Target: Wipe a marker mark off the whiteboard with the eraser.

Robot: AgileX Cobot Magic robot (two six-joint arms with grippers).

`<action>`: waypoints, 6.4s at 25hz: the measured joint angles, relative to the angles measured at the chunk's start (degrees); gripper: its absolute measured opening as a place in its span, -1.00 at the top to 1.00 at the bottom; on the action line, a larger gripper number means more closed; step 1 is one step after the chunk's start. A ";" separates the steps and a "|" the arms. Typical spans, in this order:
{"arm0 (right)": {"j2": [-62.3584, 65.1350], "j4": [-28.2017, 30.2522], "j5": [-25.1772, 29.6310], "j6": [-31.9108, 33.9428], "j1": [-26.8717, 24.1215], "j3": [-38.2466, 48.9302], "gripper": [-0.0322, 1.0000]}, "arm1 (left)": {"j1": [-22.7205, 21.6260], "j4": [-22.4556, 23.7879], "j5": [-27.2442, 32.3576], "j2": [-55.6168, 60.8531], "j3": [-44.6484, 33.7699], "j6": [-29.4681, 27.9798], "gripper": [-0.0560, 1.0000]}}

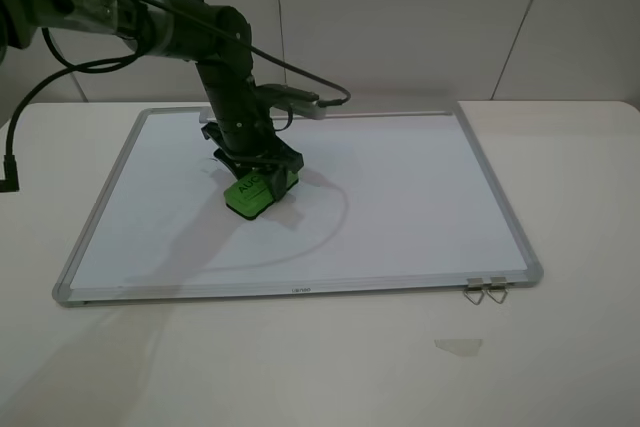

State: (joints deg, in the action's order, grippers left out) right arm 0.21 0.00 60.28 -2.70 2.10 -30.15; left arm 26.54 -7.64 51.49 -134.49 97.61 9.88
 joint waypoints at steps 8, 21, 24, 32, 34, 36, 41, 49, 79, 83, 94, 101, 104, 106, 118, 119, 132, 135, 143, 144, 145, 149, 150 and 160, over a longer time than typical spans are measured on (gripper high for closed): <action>0.00 0.00 0.00 0.00 0.00 0.00 -0.64 | -8.00 3.79 0.12 0.00 0.02 -3.80 -0.24; 0.00 0.00 0.00 0.00 0.00 0.00 -0.64 | -20.36 7.64 4.12 -0.17 0.13 -6.52 -0.23; 0.00 0.00 0.00 0.00 0.00 0.00 -0.64 | -19.41 8.02 4.12 -0.19 0.13 -6.59 -0.23; 0.00 0.00 0.00 0.00 0.00 0.00 -0.64 | -10.57 8.68 4.50 -0.19 0.13 -6.32 -0.23; 0.00 0.00 0.00 0.00 0.00 0.00 -0.64 | -8.36 8.68 4.50 -0.19 0.13 -6.32 -0.23; 0.00 0.00 0.00 0.00 0.00 0.00 -0.64 | -6.30 8.54 4.38 -0.19 0.13 -6.32 -0.23; 0.00 0.00 0.00 0.00 0.00 0.00 -0.64 | -5.01 8.22 3.65 -0.19 0.13 -6.25 -0.23; 0.00 0.00 0.00 0.00 0.00 0.00 -0.64 | -10.40 7.64 1.54 -0.19 0.13 -6.26 -0.23; 0.00 0.00 0.00 0.00 0.00 0.00 -0.64 | -21.99 8.27 4.07 18.49 -16.07 -24.74 -0.23; 0.00 0.00 0.00 0.00 0.00 0.00 -0.64 | -21.99 8.27 -4.46 22.83 -26.45 -25.30 -0.23; 0.00 0.00 0.00 0.00 0.00 0.00 -0.64 | -21.99 7.64 -22.34 26.85 -47.29 -25.18 -0.23; 0.00 0.00 0.00 0.00 0.00 0.00 -0.64 | -21.99 7.64 -29.10 28.46 -52.19 -24.80 -0.23; 0.00 0.00 0.00 0.00 0.00 0.00 -0.64 | -21.99 7.64 -29.15 28.47 -52.28 -24.80 -0.23; 0.00 0.00 0.00 0.00 0.00 0.00 -0.64 | -21.99 7.64 -29.15 28.47 -52.28 -24.75 -0.24; 0.00 0.00 0.00 0.00 0.00 0.00 -0.64 | -21.99 6.48 -26.32 34.06 -53.13 -24.17 -0.30; 0.00 0.00 0.00 0.00 0.00 0.00 -0.64 | -21.99 6.48 -25.79 35.72 -53.13 -23.89 -0.30; 0.00 0.00 0.00 0.00 0.00 0.00 -0.64 | -21.99 7.64 13.04 53.63 -40.85 -18.25 -0.30; 0.00 0.00 0.00 0.00 0.00 0.00 -0.64 | -21.99 9.00 16.95 56.72 -42.26 -18.04 -0.30; 0.00 0.00 0.00 0.00 0.00 0.00 -0.64 | -21.99 9.73 16.95 73.88 -54.21 -18.04 -0.30; 0.00 0.00 0.00 0.00 0.00 0.00 -0.64 | -21.99 9.78 16.95 76.51 -55.84 -17.98 -0.30; 0.00 0.00 0.00 0.00 0.00 0.00 -0.64 | -21.99 9.78 17.00 78.68 -57.04 -17.80 -0.30; 0.00 0.00 0.00 0.00 0.00 0.00 -0.64 | -21.99 9.78 16.94 88.53 -60.51 -16.73 -0.30; 0.00 0.00 0.00 0.00 0.00 0.00 -0.64 | -21.99 9.78 16.95 91.09 -61.18 -16.49 -0.30; 0.00 0.00 0.00 0.00 0.00 0.00 -0.64 | -21.99 9.85 11.36 109.84 -66.98 -13.21 -0.30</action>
State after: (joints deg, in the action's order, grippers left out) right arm 0.21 0.00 60.28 -2.70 2.10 -30.15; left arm 4.55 2.20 62.85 -24.66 30.63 -3.32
